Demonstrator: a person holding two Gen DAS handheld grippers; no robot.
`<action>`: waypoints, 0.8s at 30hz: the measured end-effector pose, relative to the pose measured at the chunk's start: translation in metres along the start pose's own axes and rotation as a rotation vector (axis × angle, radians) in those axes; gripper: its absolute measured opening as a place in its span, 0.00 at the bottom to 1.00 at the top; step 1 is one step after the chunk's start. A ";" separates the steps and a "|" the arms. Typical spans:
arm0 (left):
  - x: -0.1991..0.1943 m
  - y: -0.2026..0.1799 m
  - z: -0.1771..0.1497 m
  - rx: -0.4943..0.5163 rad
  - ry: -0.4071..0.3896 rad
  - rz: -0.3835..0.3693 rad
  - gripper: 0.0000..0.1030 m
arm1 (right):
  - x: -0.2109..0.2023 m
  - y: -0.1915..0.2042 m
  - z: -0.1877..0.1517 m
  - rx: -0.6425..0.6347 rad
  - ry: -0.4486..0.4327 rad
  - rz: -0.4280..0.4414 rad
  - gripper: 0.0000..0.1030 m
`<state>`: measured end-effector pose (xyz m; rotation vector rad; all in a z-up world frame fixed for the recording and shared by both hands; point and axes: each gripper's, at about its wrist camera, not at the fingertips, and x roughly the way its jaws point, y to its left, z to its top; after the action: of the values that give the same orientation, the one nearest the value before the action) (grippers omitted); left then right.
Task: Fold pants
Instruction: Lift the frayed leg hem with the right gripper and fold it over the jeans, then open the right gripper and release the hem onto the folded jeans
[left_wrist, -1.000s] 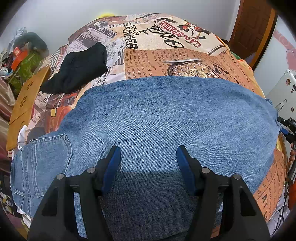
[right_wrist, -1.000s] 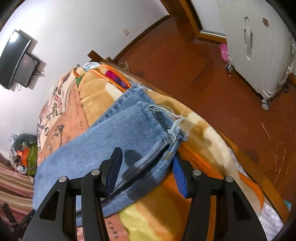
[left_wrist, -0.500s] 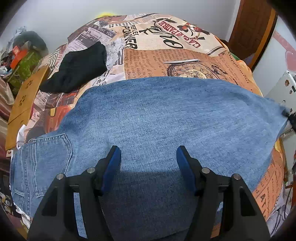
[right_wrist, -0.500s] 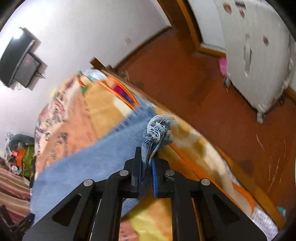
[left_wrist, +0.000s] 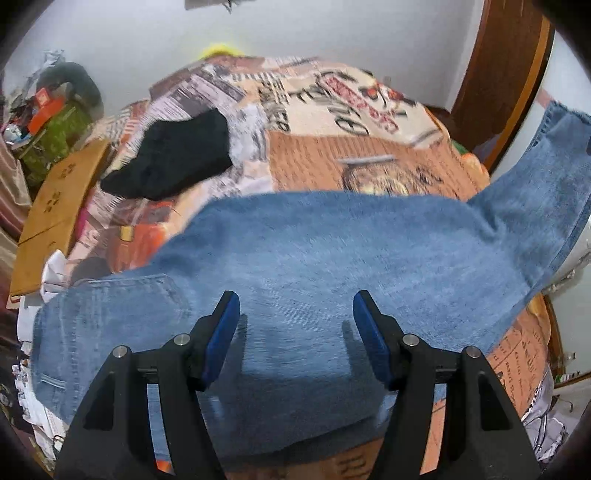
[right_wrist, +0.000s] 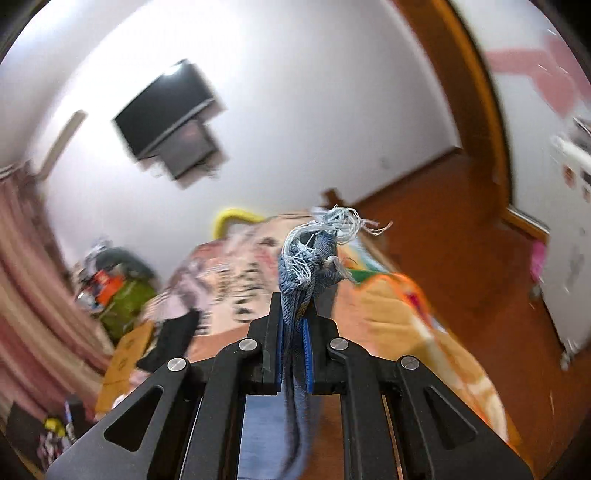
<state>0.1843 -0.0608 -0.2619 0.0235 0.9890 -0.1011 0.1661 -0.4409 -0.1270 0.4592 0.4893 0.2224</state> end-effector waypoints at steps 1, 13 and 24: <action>-0.004 0.004 0.000 -0.004 -0.011 0.003 0.62 | 0.004 0.018 0.000 -0.024 0.004 0.031 0.07; -0.050 0.072 -0.030 -0.046 -0.103 0.104 0.63 | 0.089 0.132 -0.074 -0.184 0.247 0.218 0.07; -0.048 0.087 -0.047 -0.077 -0.060 0.104 0.63 | 0.143 0.169 -0.194 -0.314 0.617 0.249 0.12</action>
<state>0.1276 0.0323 -0.2500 0.0013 0.9297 0.0320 0.1765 -0.1762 -0.2562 0.1318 0.9826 0.6816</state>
